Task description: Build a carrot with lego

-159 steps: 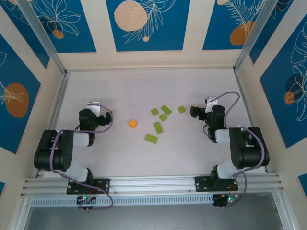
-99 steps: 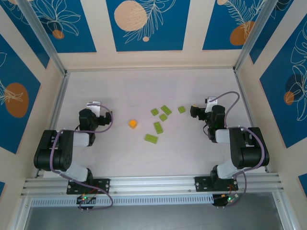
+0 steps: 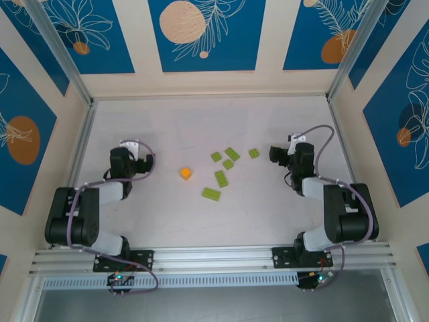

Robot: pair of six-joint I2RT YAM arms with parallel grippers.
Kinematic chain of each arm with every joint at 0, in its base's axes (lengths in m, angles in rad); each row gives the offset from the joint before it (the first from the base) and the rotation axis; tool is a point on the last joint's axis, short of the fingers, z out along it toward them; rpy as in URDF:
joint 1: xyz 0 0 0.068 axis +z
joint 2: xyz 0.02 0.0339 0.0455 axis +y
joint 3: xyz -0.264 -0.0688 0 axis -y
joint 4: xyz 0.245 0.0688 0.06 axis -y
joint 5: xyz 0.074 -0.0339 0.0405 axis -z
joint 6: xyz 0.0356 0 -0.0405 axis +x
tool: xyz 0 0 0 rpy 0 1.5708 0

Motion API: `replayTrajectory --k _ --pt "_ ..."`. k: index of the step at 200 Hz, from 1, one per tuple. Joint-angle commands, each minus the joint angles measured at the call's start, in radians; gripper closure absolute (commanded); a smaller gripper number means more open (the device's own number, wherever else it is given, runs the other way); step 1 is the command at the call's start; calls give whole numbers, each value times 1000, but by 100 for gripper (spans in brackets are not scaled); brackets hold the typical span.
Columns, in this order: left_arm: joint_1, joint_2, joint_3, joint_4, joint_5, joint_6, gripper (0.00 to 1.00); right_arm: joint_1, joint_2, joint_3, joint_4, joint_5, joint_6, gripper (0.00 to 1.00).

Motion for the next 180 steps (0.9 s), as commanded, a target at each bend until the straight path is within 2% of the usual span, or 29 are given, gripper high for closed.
replayTrajectory --k 1,7,18,41,66,88,108,145,180 --pt "-8 -150 156 -343 -35 -58 1 15 -113 184 -373 -33 130 11" --pt "-9 -186 158 -368 13 -60 1 30 -118 225 -451 -85 131 7" --pt "-8 -258 148 -399 68 -92 1 88 -110 304 -582 -121 107 5" --pt "-5 -373 130 -510 33 -222 1 272 -40 458 -854 -97 0 3" --pt "2 -467 116 -592 72 -291 1 462 44 559 -995 -166 -80 5" --pt "3 -508 126 -715 -44 -488 1 604 135 648 -1098 -141 -153 11" --pt "2 -508 137 -748 -33 -490 1 680 217 707 -1164 -145 -211 16" --pt "2 -526 139 -795 -68 -515 1 781 298 746 -1204 -109 -279 17" --pt "2 -553 97 -765 14 -556 1 814 364 768 -1228 -145 -314 21"
